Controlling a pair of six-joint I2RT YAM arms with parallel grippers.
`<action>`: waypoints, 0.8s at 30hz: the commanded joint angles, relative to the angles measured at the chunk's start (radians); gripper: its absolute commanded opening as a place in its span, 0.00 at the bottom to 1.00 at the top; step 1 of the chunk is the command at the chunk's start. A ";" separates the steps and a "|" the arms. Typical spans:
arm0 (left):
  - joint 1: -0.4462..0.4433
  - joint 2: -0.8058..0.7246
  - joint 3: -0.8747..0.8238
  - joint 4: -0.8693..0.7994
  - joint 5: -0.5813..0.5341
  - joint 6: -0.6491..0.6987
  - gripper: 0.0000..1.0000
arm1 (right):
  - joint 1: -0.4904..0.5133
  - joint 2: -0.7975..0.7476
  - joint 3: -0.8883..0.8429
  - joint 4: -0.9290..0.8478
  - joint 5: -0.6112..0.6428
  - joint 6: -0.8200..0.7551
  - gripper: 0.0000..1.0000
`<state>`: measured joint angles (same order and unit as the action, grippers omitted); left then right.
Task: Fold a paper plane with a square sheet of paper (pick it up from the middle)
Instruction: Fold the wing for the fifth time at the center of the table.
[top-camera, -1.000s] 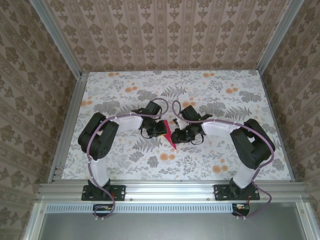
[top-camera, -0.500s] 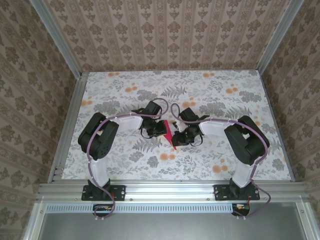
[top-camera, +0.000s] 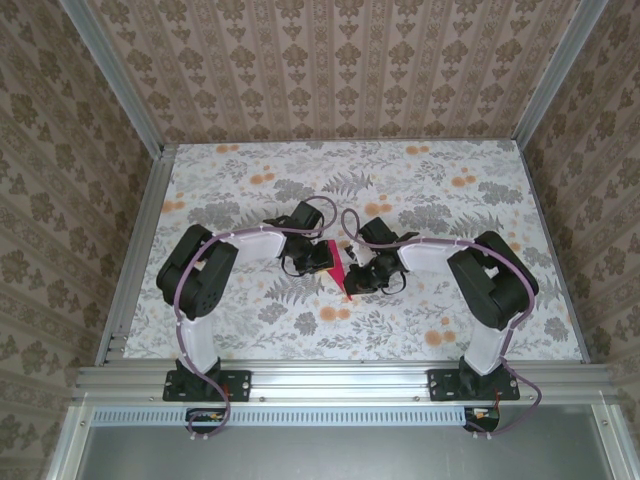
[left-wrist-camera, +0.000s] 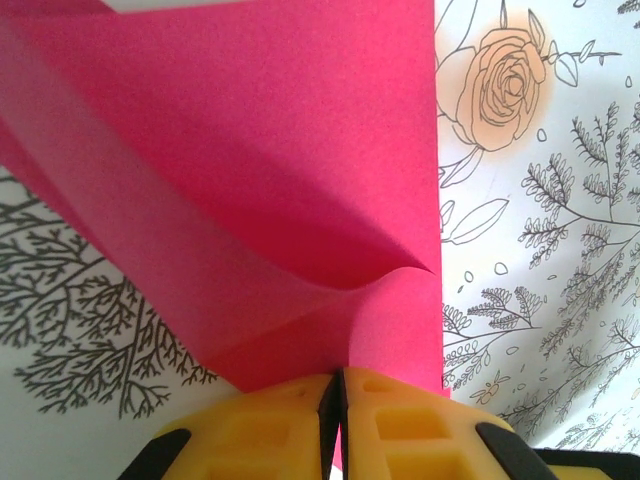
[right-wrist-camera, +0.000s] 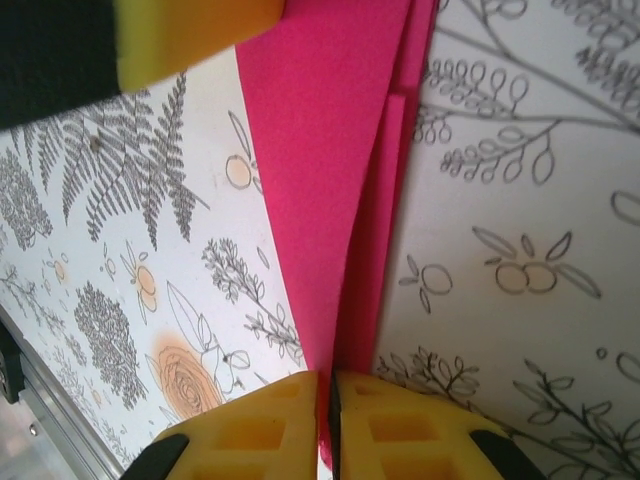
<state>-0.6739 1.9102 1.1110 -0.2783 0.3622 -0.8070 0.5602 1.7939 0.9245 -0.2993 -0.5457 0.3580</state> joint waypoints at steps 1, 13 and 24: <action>-0.005 0.124 -0.052 -0.121 -0.141 0.012 0.14 | 0.009 -0.020 -0.059 -0.117 -0.017 -0.024 0.12; -0.007 0.125 -0.045 -0.129 -0.144 0.011 0.14 | 0.010 -0.080 -0.111 -0.123 -0.013 -0.021 0.08; -0.012 0.115 -0.043 -0.129 -0.140 0.017 0.14 | 0.018 -0.217 -0.031 -0.098 0.084 -0.020 0.23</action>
<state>-0.6746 1.9160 1.1229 -0.2955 0.3622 -0.8070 0.5671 1.6142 0.8444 -0.3790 -0.5106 0.3428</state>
